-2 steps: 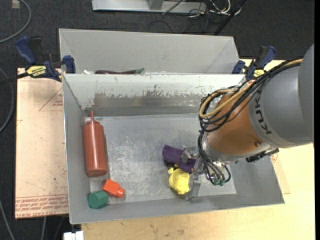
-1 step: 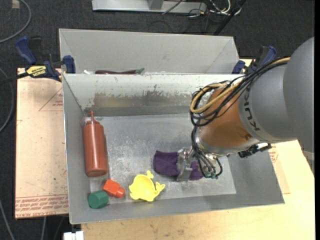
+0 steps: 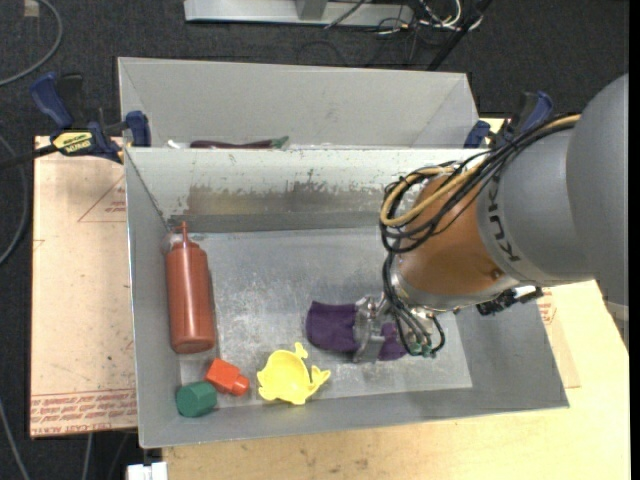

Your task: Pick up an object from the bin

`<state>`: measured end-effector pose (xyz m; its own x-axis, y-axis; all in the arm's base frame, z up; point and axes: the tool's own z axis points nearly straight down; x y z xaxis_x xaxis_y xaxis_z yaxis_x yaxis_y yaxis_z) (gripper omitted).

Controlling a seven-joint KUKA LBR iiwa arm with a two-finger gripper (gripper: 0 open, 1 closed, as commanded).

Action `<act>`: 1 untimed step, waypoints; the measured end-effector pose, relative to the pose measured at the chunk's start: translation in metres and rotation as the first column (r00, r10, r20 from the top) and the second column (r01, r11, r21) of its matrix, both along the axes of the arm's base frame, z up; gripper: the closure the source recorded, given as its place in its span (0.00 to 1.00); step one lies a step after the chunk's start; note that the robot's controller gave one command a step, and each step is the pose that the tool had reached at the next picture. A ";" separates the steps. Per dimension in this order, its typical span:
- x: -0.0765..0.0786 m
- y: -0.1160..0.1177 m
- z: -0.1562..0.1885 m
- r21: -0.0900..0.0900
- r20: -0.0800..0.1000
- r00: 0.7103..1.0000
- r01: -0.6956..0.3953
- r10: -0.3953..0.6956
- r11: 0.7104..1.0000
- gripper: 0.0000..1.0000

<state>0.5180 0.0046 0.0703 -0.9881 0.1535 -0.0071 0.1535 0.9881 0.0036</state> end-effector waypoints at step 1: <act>-0.001 0.000 0.004 0.000 -0.004 1.000 0.000 0.000 1.000 1.00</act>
Offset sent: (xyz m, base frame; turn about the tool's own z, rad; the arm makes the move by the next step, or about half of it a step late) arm 0.0002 0.0000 0.0418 0.0000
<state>0.5168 0.0046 0.0738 -0.9881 0.1536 -0.0032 0.1535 0.9881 0.0032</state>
